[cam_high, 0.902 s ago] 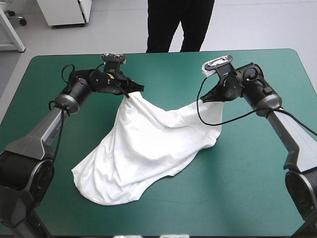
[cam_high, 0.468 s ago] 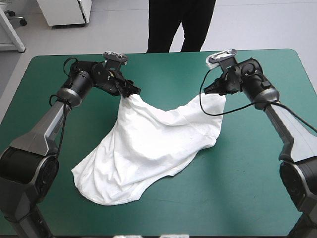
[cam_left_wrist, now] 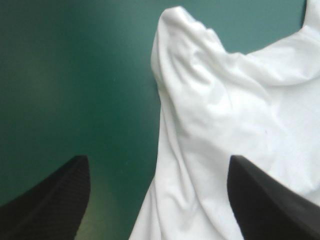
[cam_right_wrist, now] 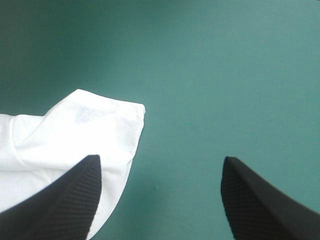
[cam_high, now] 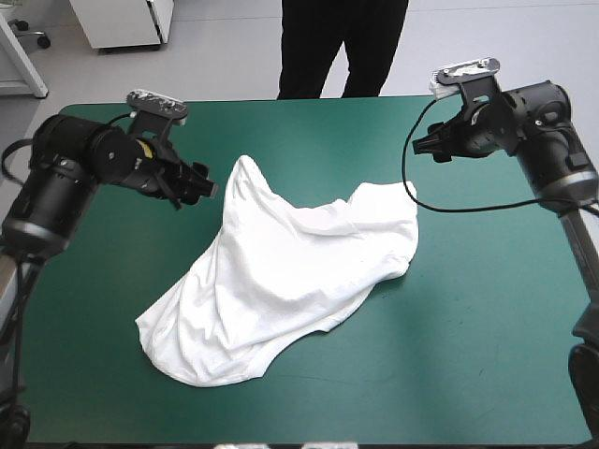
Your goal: Fold the cloth
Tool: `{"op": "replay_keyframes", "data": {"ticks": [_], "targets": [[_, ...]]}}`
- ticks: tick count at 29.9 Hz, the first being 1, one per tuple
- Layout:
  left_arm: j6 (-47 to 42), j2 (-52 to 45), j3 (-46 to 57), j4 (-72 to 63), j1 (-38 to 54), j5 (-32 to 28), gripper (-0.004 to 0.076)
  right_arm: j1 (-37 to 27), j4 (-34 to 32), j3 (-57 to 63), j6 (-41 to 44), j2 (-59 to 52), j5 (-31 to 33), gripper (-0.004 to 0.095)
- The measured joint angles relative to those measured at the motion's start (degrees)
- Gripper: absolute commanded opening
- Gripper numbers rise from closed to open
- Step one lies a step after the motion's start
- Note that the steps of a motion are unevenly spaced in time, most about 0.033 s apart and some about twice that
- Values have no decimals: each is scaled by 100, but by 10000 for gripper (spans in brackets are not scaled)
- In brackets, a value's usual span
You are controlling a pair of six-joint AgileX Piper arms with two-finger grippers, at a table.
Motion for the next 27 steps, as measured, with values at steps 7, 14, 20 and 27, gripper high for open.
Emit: {"op": "replay_keyframes", "data": {"ticks": [7,14,20,27], "targets": [[-793,-852,1101,433,-33,155,552,0,135,298,-106,-898,164,644],[-1442,-1477,2527,546,-44,148,552,97,129,988,-207,-1752,172,644],[-1765,-1507,3761,1075,-49,103,552,364,116,1469,-253,-2022,147,644],[-1832,-1079,4495,1310,214,-307,552,554,76,1576,-272,-2045,111,644]]}}
